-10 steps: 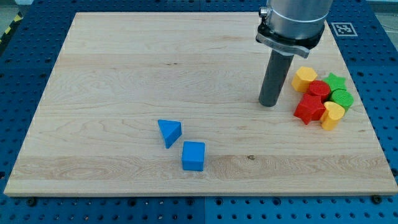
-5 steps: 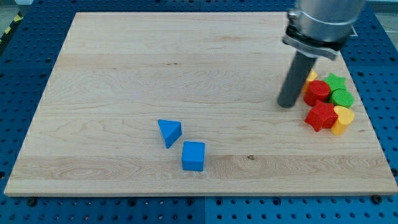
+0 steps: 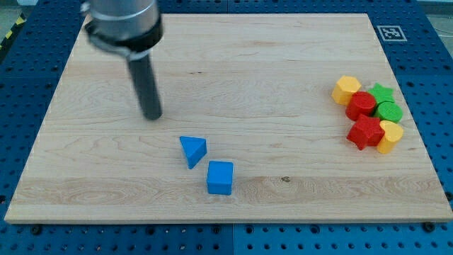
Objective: Slide blue triangle to the left of group of blocks
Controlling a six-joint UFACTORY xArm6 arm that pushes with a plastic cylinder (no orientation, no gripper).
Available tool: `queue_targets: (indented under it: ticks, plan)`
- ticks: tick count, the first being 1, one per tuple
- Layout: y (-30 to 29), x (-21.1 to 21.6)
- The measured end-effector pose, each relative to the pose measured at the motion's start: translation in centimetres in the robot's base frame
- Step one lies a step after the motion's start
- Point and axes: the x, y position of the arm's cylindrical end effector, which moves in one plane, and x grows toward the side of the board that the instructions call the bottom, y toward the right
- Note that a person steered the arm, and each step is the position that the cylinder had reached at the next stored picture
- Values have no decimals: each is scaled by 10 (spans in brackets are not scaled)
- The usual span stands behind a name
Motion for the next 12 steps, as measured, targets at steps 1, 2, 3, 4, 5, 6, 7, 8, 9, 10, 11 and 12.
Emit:
queue_targets:
  ticks: [1,2,3,4,5,6,7,8,9,10,11,12]
  plan:
    - [-10,63]
    - [17,91]
    - [78,88]
    - [136,55]
    - [195,24]
    - [213,18]
    - [185,23]
    - [161,-6]
    - [105,-4]
    - [58,19]
    - [55,45]
    - [95,51]
